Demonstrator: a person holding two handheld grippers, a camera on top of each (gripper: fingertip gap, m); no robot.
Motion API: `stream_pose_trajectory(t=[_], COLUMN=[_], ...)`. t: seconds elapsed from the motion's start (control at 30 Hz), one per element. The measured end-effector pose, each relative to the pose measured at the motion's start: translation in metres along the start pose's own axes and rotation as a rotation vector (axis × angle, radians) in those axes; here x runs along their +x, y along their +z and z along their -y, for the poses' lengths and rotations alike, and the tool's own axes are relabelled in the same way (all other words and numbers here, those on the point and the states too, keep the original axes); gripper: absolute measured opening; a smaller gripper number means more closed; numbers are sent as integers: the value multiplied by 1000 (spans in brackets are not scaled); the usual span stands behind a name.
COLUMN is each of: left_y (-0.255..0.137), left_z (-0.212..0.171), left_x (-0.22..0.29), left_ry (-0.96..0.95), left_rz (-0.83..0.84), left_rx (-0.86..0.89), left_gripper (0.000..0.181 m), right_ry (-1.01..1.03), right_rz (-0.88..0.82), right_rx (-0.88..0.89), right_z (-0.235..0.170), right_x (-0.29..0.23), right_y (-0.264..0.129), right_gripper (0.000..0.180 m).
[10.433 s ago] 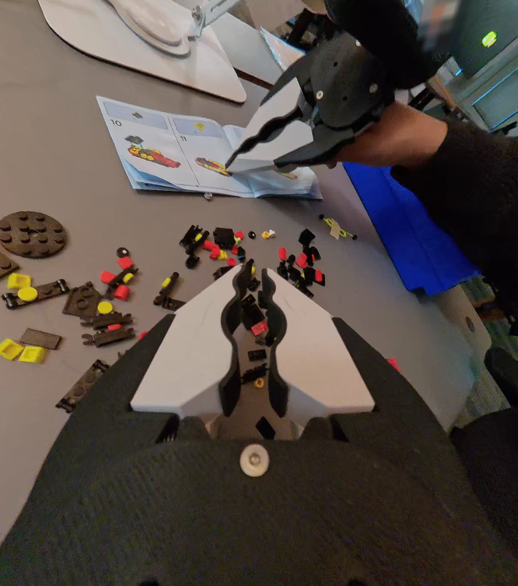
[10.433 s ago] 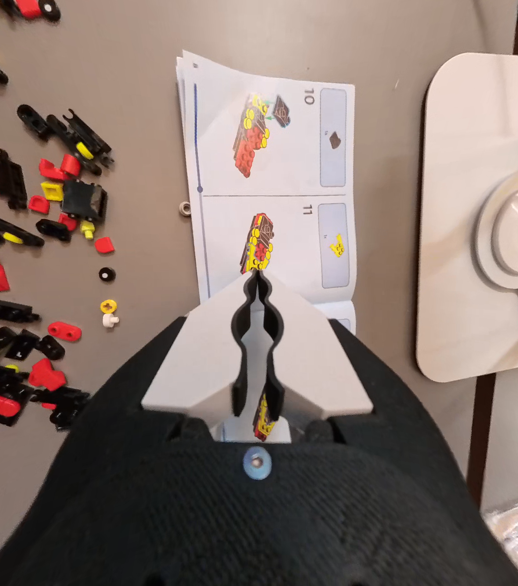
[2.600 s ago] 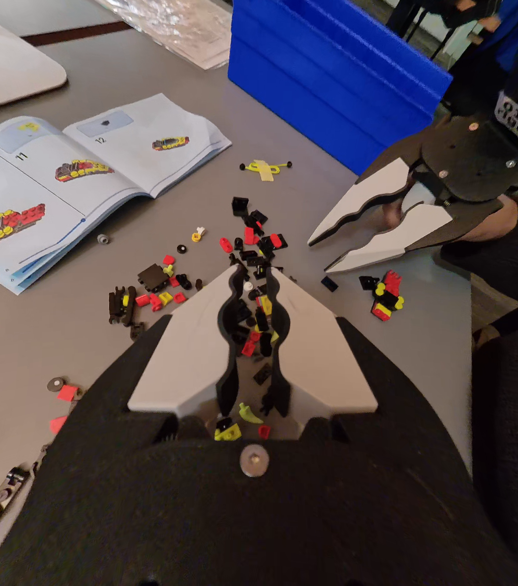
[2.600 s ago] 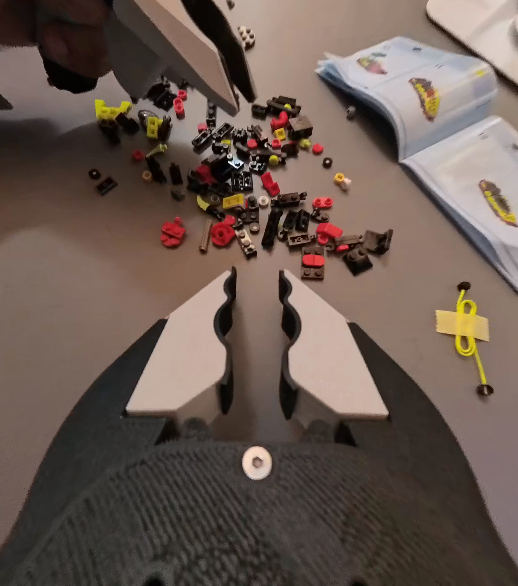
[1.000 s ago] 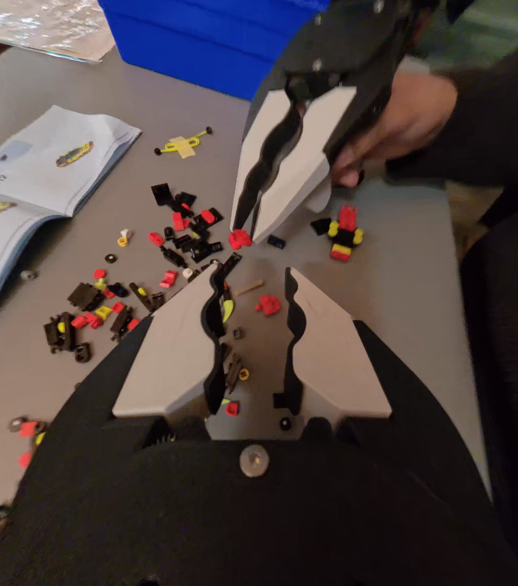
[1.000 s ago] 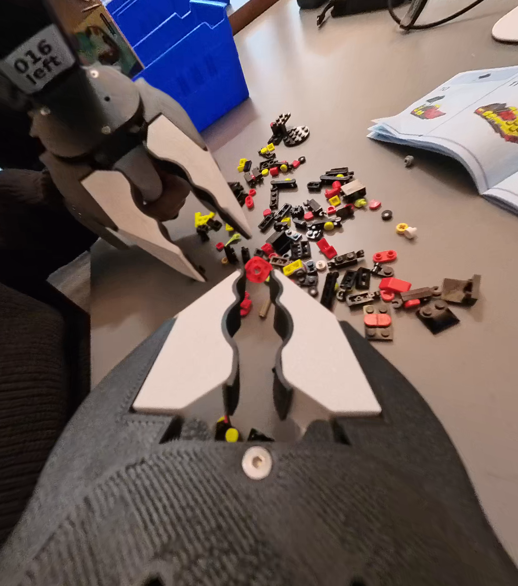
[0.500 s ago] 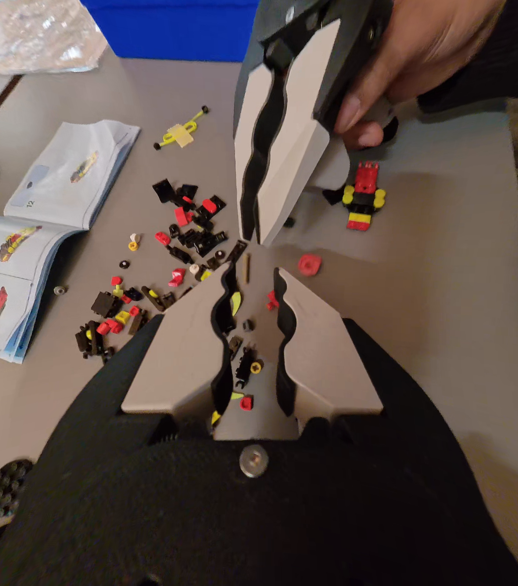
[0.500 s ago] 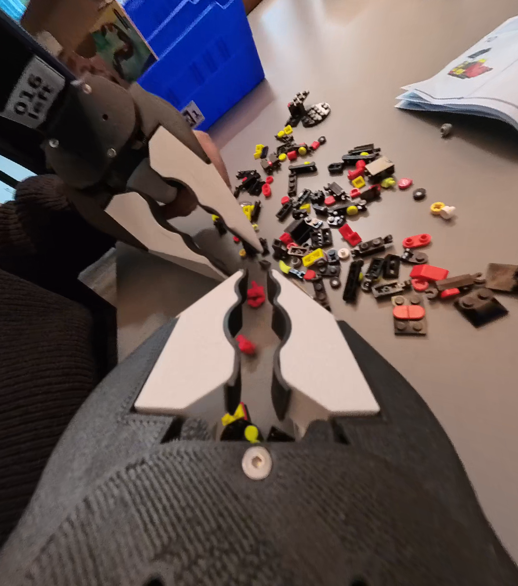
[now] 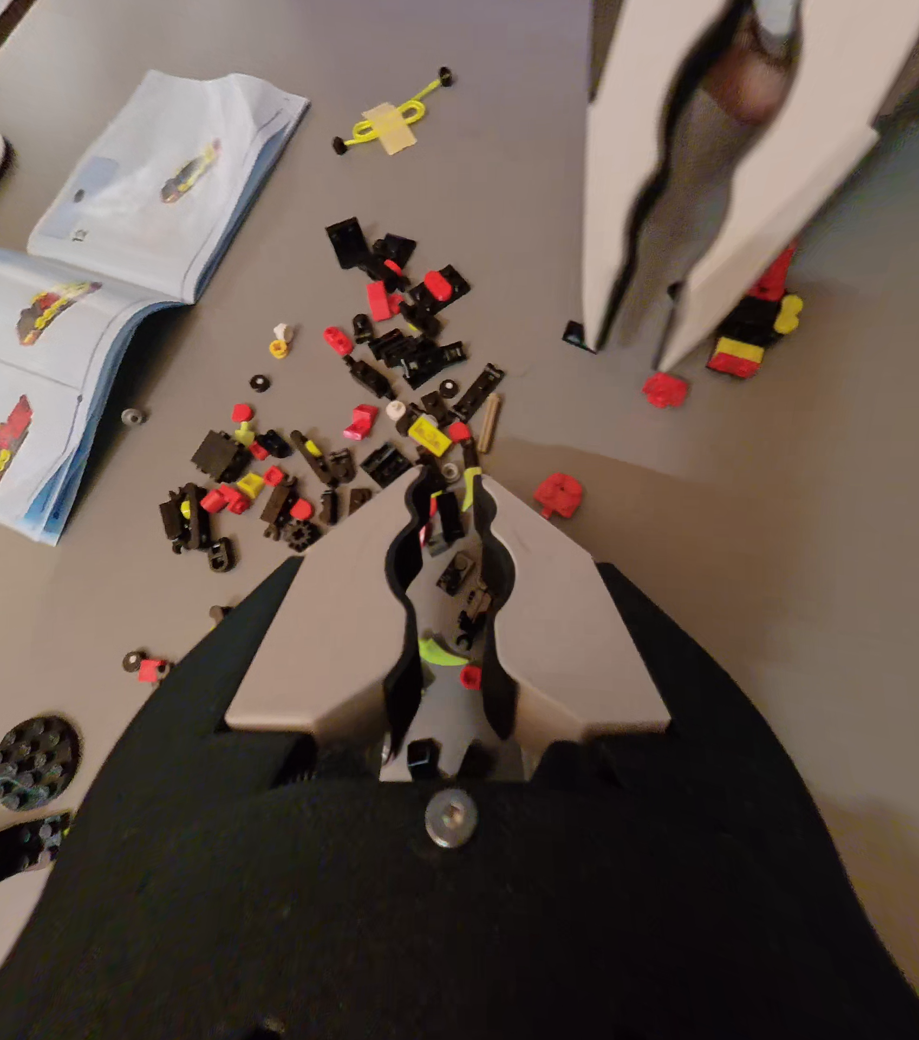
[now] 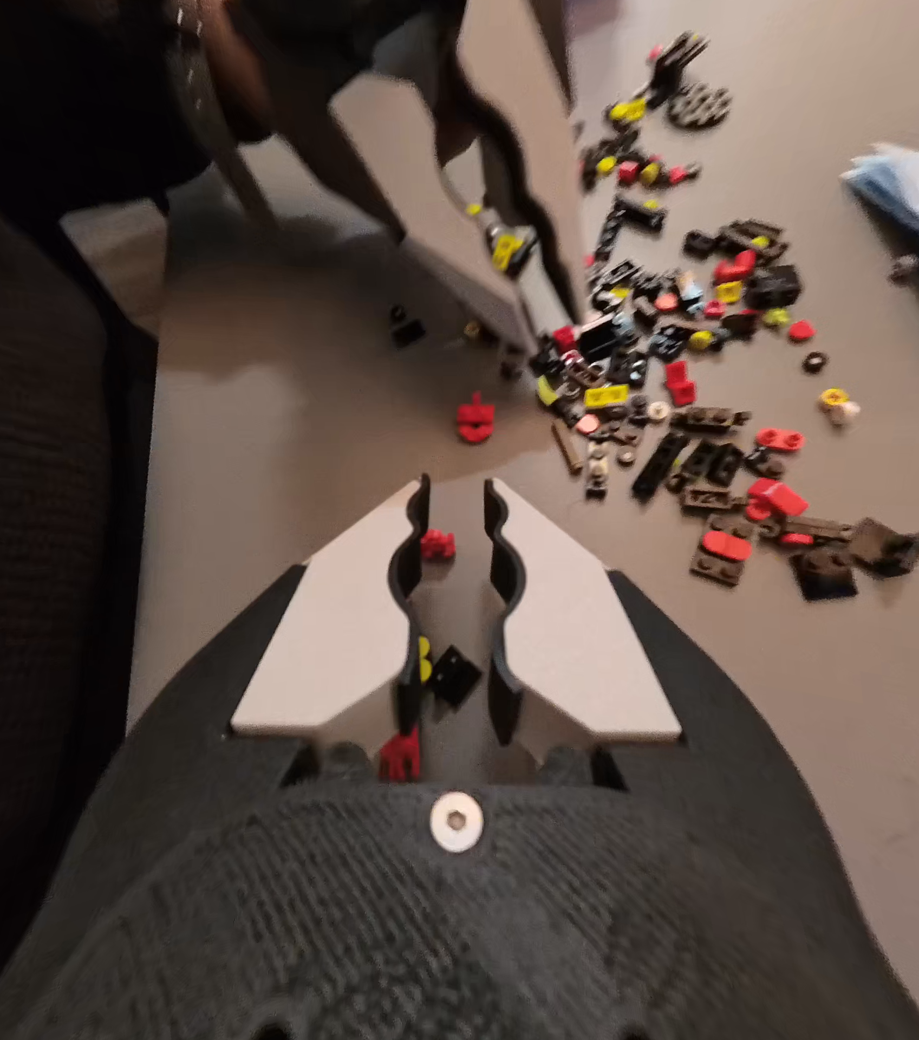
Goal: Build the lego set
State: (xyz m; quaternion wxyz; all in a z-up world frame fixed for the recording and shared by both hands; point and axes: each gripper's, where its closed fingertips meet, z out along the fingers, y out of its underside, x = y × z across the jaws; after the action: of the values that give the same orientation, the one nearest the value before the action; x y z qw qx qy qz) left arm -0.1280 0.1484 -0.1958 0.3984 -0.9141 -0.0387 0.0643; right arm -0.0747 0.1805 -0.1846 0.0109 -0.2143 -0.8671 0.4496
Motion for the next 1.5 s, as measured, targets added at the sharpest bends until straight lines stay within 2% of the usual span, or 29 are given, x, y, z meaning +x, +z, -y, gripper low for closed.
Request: stream_pose_trajectory(t=[0.13, 0.27, 0.4, 0.5, 0.63, 0.7, 0.93, 1.27, 1.5], left_y=[-4, -6, -9, -11, -19, -26, -54, -63, -62], left_z=[4, 4, 4, 4, -5, -17, -33, -44, -42], left_x=[-7, -14, -21, -28, -48, -64, -82, -80, -79], left_ry=[-59, -92, -125, -154, -230, -298, -485, -496, -495], left_rz=[9, 29, 50, 74, 176, 251, 308, 338, 331], left_rx=[38, 52, 62, 71, 61, 43, 118, 105, 106], left_gripper=[13, 13, 13, 13, 11, 12, 14, 15, 15], right_ry=[-46, -33, -90, -106, -57, -18, 113, 64, -10], right_rz=[37, 77, 37, -16, -130, -119, -67, -81, -39], right_rx=[-116, -143, -177, -149, -157, -159, -140, -145, -84], right_z=[-22, -30, -33, -24, -20, -20, -14, -6, -1], right_x=[-8, -12, -10, -4, 16, 18, 23, 26, 25], right_y=[2, 2, 10, 16, 20, 21, 26, 34, 18], right_gripper=[22, 24, 14, 14, 14, 14, 15, 32, 23])
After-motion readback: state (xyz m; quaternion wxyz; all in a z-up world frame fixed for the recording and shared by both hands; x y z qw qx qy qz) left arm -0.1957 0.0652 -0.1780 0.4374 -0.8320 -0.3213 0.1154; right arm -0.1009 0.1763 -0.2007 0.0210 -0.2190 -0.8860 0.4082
